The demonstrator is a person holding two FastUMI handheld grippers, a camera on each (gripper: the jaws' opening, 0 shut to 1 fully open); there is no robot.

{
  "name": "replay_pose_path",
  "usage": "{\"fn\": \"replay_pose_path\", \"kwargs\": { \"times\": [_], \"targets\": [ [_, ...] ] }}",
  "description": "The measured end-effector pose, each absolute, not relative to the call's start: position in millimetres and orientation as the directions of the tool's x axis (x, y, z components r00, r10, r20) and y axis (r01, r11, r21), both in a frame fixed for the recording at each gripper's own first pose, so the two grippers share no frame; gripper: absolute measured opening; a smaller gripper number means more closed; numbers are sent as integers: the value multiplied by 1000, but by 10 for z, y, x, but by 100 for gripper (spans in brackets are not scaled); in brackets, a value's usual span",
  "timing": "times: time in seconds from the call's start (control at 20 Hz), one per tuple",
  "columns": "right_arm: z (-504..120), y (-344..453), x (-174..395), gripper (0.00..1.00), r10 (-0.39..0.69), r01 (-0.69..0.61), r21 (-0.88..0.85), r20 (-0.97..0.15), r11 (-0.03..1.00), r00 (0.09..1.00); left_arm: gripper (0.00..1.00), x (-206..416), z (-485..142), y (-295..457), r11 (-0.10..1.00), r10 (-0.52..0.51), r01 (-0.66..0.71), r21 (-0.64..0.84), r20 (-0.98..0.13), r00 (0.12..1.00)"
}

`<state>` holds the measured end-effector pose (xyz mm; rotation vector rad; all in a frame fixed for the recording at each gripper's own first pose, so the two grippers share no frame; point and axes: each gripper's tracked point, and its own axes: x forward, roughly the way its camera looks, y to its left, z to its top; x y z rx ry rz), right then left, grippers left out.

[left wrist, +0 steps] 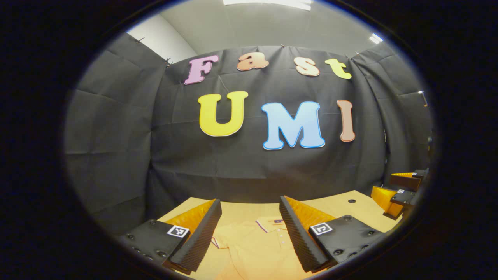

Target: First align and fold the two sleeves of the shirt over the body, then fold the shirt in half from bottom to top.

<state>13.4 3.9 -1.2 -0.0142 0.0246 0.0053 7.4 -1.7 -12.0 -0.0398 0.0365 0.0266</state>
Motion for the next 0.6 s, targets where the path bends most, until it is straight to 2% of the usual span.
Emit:
{"fn": "replay_pose_path", "kwargs": {
  "times": [0.2, 0.6],
  "targets": [
    [-135, 12, 255, 94, 2, -4, -30, -65, 1000, 998, 97, 106, -242, 78, 997, 43, -47, -60, -61, 997],
    [-609, -85, 891, 94, -8, 9, 4, -200, 1000, 980, 96, 342, -531, 248, 995, 76, -84, -62, -115, 990]
  ]
}}
